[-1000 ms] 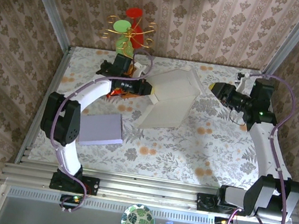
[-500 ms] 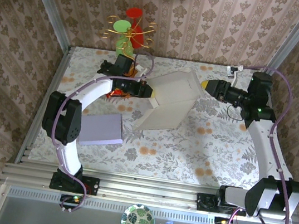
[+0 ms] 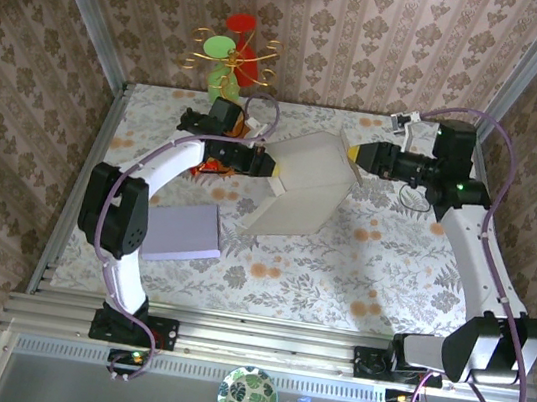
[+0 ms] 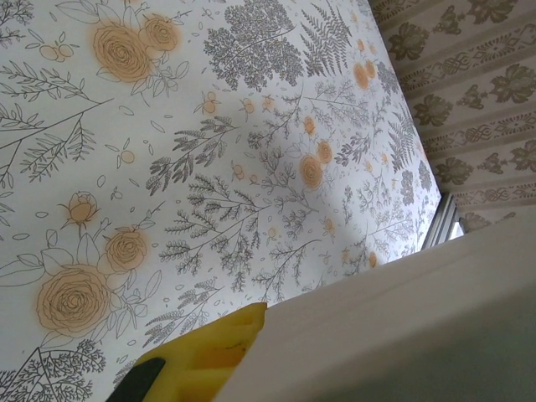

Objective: Fold the paper box

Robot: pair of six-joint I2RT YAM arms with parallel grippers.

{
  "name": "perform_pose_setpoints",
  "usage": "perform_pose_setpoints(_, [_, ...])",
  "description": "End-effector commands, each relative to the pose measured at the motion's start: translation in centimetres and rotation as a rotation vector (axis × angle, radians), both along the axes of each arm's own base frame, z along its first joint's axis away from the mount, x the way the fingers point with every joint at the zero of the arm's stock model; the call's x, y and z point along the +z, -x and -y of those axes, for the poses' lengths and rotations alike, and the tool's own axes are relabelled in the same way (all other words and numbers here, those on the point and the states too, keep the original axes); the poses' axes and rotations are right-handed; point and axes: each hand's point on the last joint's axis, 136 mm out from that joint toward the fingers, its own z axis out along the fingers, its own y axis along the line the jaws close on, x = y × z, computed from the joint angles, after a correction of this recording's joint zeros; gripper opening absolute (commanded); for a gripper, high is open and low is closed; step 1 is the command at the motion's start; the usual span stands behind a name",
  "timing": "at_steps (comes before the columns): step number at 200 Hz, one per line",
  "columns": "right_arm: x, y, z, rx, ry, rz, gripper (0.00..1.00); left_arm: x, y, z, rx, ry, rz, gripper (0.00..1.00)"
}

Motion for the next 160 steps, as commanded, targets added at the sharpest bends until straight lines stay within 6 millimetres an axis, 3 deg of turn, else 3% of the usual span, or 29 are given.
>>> perform_pose_setpoints(1, [0.2, 0.0, -0.1, -0.006, 0.054, 0.022, 0.42, 0.8, 0.0, 0.5, -0.033, 0.011, 0.029, 0.00])
perform_pose_setpoints(79, [-1.3, -0.3, 0.6, -0.092, 0.288, 0.066, 0.42, 1.0, 0.2, 0.6, -0.042, -0.017, 0.064, 0.00])
perform_pose_setpoints(160, [-1.8, -0.7, 1.4, -0.121, 0.391, 0.104, 0.46, 1.5, 0.4, 0.7, -0.049, -0.013, 0.089, 0.00])
